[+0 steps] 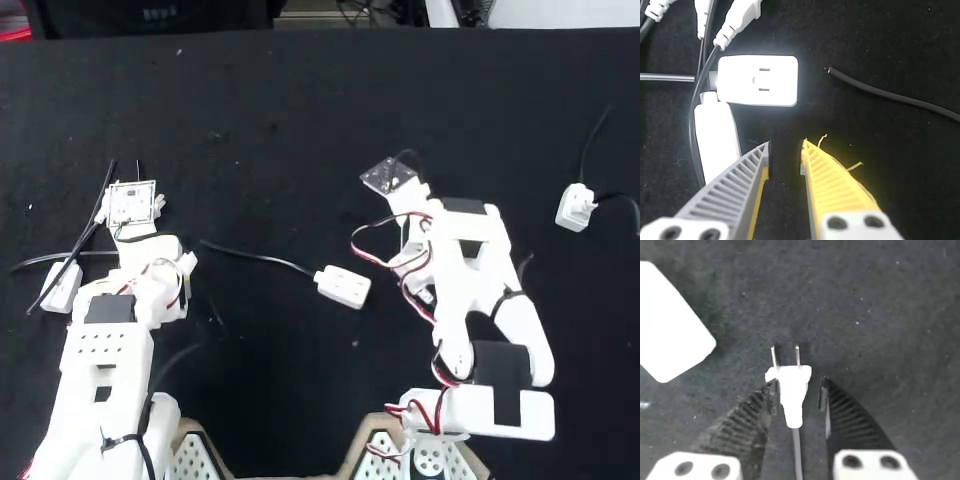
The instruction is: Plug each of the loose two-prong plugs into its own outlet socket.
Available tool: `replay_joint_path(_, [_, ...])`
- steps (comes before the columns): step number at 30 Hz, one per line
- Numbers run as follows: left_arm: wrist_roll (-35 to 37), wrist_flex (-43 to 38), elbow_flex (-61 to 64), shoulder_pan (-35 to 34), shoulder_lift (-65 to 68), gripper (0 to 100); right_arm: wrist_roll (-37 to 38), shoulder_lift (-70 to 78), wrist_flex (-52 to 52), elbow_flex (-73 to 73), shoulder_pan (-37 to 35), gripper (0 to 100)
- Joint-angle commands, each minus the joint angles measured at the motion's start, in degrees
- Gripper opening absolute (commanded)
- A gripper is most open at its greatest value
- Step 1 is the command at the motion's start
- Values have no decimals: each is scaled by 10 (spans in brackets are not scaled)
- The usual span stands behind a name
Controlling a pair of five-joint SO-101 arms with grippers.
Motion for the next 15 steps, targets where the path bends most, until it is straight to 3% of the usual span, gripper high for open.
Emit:
replay_joint_path(1, [-4, 3, -36, -4, -4, 109, 8, 4, 10, -20, 2, 119])
replay_joint_path(6, [-4, 3, -35, -7, -4, 109, 8, 3, 41, -18, -32, 117])
replay_joint_path(15, [-4, 3, -35, -7, -4, 109, 9, 0, 70, -17, -31, 116])
